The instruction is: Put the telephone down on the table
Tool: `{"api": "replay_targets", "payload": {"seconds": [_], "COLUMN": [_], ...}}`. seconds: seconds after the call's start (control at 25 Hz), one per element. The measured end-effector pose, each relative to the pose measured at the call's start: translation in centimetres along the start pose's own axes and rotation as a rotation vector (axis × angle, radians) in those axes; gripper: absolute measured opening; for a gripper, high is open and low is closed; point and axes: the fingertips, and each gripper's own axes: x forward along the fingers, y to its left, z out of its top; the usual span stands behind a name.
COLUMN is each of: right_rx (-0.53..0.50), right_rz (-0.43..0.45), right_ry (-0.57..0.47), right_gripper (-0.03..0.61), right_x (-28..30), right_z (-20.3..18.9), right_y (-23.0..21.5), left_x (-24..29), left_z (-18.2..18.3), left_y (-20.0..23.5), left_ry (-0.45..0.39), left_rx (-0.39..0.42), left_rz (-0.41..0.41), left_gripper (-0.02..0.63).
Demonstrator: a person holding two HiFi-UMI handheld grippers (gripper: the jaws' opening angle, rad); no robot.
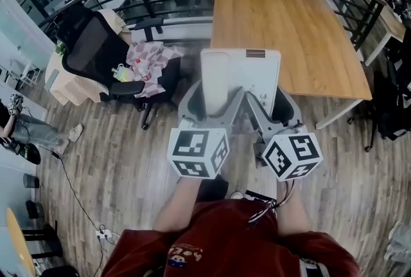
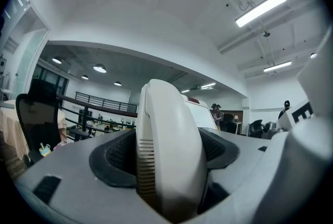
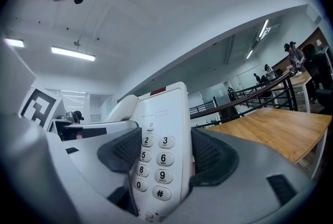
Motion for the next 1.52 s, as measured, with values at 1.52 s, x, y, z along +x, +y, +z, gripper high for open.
{"api": "replay_targets", "payload": {"seconds": [1.52], "right_rx": [0.005], "right_rz": [-0.147], "right_ry": [0.109], "right_gripper": [0.287], "right_x": [21.6], "right_z": [-5.1], "right_y": [-2.5], "left_x": [15.0], "left_z": [-1.9], "left_y": [17.9], "left_ry": [0.122], "left_rx": [-0.107], "left_rz": [-0.102], "left_gripper": [0.377]}}
